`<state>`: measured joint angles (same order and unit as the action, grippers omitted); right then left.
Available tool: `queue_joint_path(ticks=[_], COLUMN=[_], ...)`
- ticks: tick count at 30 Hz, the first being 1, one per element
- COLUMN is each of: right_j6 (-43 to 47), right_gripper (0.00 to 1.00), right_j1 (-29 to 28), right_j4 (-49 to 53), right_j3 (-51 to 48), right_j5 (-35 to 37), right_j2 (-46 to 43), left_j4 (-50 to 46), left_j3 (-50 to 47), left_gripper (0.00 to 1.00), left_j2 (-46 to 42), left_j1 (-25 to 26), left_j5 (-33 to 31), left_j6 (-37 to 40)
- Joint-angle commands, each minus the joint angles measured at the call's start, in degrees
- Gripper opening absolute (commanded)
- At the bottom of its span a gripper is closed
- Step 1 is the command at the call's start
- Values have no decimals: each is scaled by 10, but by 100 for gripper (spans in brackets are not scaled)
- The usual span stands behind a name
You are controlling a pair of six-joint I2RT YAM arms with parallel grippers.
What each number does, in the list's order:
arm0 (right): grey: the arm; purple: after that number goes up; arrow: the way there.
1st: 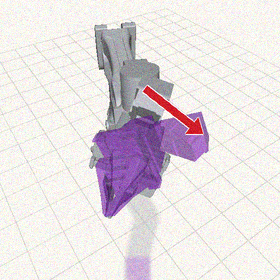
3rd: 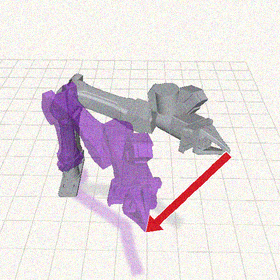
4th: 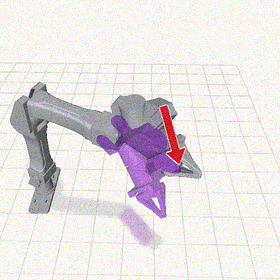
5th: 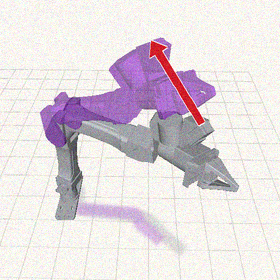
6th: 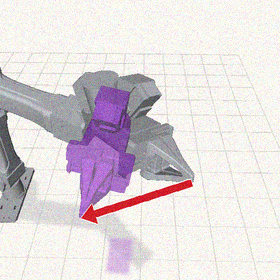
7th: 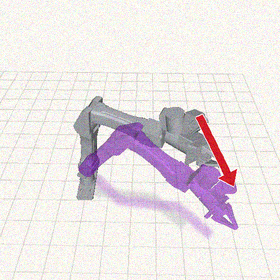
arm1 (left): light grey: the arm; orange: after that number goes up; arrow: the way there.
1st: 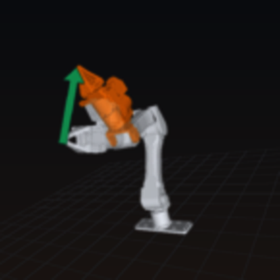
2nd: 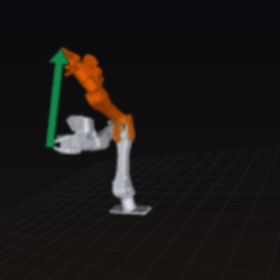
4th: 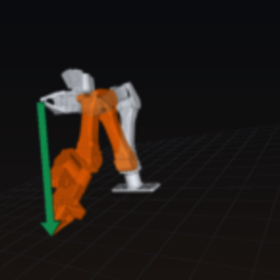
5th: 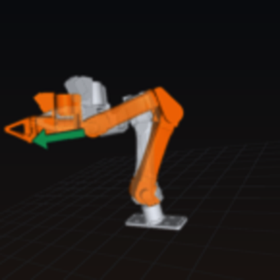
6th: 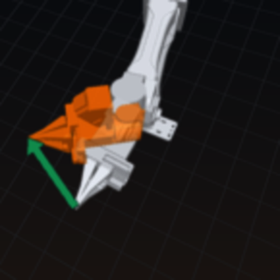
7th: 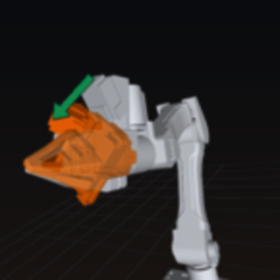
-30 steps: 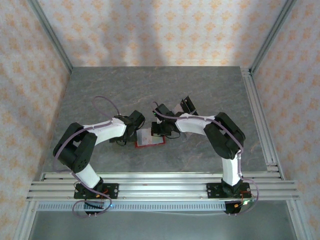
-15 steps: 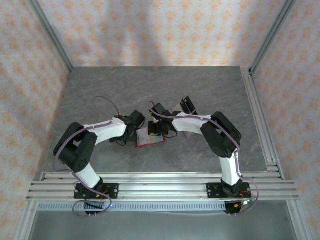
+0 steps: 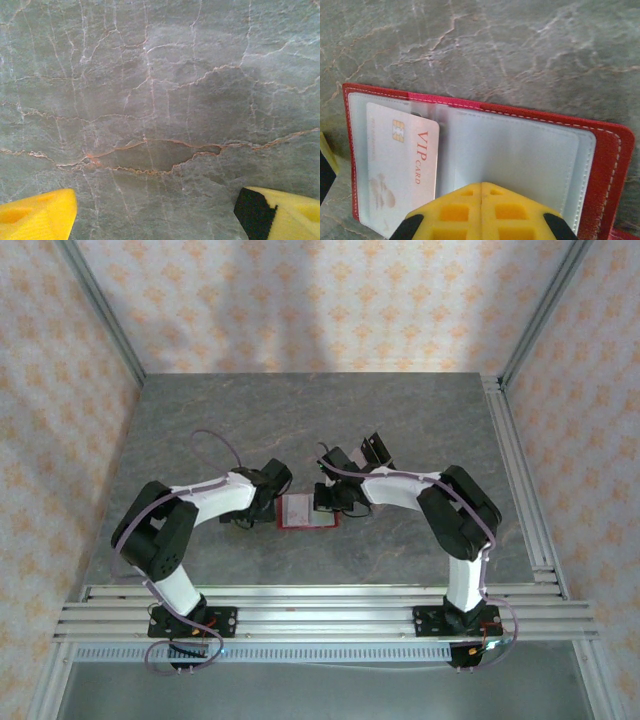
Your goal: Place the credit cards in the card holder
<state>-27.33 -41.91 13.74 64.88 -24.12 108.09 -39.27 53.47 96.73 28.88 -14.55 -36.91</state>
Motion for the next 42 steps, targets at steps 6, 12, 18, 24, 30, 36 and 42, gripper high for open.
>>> queue_joint_path(ticks=[6,12,18,24,30,36,42], right_j6=[9,5,-4,-7,-7,-6,-6], right_gripper=[3,2,1,0,0,0,0], right_j1=[3,-7,-15,-20,-20,-21,-26], right_j4=[17,15,-1,-7,-8,-7,-1], right_j3=[0,11,10,10,15,29,44], right_j5=[-5,-12,-20,-18,-13,-21,-22], right_j2=[-46,-41,-20,-7,12,25,30], left_j4=[20,17,22,24,29,31,35], left_j3=[23,27,30,29,30,34,31], left_gripper=[88,88,88,88,88,88,88], left_j2=[34,28,34,34,28,31,37], left_j1=[4,4,6,7,9,13,18], left_j5=[-3,0,5,7,14,17,21], left_j6=[16,20,21,22,24,25,25])
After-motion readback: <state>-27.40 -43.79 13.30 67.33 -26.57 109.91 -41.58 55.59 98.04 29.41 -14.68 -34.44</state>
